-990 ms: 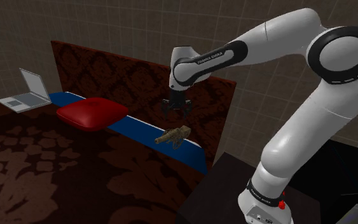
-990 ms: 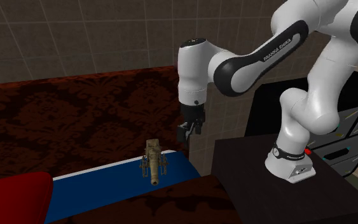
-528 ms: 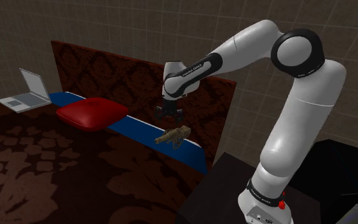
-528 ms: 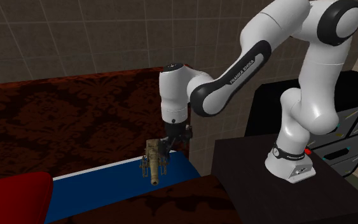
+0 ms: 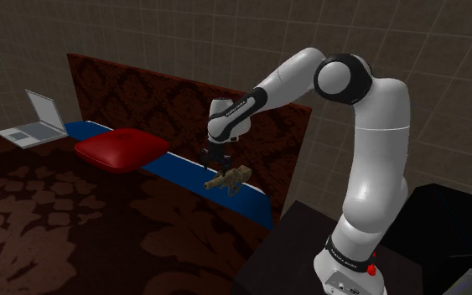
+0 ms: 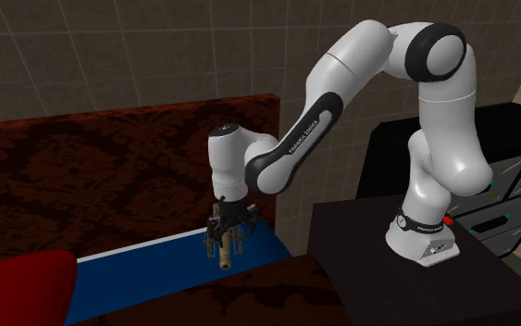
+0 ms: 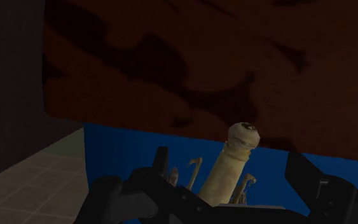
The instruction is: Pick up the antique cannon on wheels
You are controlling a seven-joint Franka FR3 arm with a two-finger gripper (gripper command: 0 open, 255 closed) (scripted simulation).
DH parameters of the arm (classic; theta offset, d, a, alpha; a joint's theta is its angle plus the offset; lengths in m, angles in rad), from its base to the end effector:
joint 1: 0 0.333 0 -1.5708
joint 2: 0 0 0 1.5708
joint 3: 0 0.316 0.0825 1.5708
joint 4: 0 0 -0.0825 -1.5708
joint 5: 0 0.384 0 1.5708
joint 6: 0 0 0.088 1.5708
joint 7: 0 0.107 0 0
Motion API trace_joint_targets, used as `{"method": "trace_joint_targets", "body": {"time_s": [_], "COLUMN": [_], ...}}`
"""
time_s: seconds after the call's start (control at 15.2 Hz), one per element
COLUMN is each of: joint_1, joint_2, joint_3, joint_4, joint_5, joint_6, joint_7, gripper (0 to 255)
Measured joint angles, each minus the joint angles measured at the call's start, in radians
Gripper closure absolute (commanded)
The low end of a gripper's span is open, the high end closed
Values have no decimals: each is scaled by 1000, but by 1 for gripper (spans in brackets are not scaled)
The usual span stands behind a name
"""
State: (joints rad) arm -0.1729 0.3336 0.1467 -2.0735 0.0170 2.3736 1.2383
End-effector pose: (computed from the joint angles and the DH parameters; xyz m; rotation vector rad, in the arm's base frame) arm 0.5844 -0.0166 0.2670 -2.4894 1.8616 0.0914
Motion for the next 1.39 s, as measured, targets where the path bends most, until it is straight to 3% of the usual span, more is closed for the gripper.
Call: {"method": "trace_joint_targets", "body": {"time_s": [0.4, 0.92, 0.99, 1.39], "joint_1": [-4, -1, -1, 0], "joint_2": [208, 304, 310, 315], "joint_3": [-50, -59, -59, -59], "joint_4": [140, 168, 171, 174], "joint_5": [24, 27, 27, 27], "joint_6": [69, 137, 140, 143], "joint_7": [127, 143, 143, 143], "gripper": [0, 0, 255, 255]}}
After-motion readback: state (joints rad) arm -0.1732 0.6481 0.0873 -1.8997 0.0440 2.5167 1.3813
